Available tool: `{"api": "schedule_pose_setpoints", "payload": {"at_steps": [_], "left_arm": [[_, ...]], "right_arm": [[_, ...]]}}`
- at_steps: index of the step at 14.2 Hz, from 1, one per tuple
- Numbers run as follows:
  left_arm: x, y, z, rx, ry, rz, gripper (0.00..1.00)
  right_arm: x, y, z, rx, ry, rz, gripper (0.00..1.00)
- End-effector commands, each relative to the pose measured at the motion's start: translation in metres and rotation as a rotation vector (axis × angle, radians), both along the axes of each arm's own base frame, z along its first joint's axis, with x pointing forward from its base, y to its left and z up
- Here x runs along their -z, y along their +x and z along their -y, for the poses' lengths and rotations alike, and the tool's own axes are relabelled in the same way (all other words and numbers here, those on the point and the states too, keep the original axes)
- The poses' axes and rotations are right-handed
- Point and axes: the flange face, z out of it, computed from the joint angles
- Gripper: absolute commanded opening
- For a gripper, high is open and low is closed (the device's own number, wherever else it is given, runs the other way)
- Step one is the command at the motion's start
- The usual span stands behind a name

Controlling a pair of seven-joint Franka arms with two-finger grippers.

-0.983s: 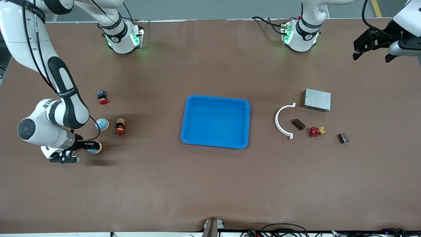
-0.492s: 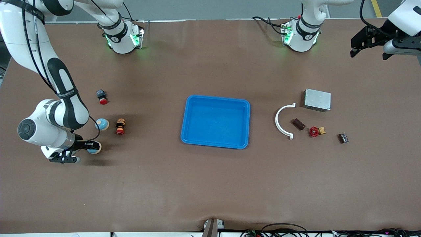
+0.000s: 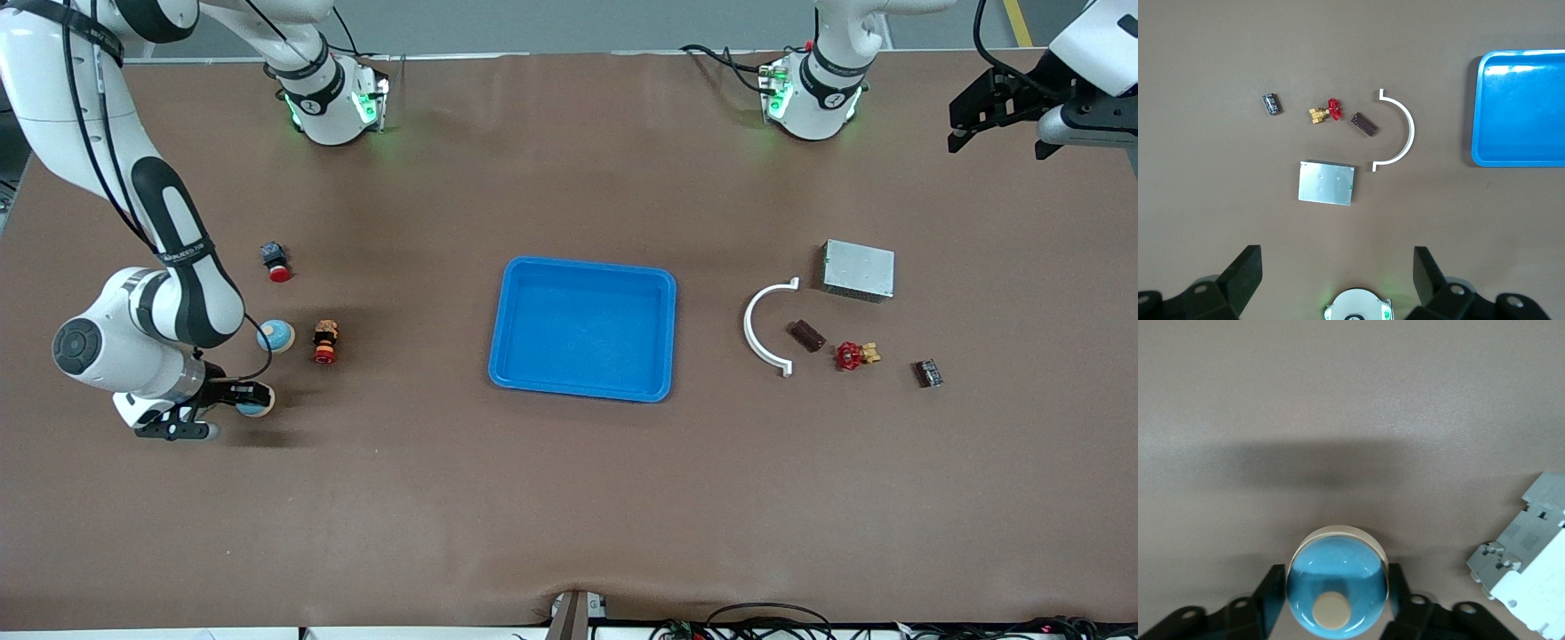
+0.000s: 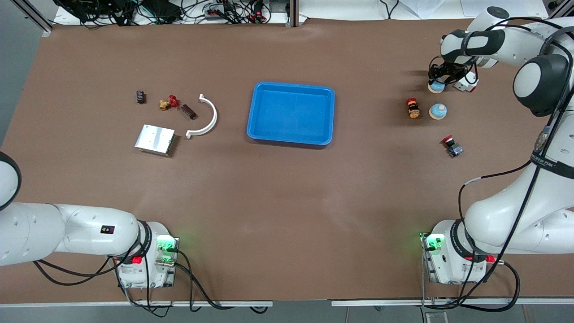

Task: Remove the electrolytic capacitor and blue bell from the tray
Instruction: 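Lower the second bell beside the first bell and open the right gripper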

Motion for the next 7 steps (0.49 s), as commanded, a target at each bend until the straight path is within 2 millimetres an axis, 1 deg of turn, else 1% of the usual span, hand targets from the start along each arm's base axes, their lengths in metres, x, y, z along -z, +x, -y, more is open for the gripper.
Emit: {"api": "schedule_pose_setpoints", "payload": {"at_steps": [1, 7], "left_arm": [[-0.0061, -0.0041, -0.0026, 0.005, 0.026, 0.004, 1.0], [-0.0075, -0.0033, -0.0012, 0.013, 0.048, 0.01, 1.0]], "right_arm": [[0.0019, -0.0025, 0.0022, -0.003, 0.013, 0.012, 1.0], [0.0017, -0.002, 0.0013, -0.004, 0.012, 0.015, 1.0]]}}
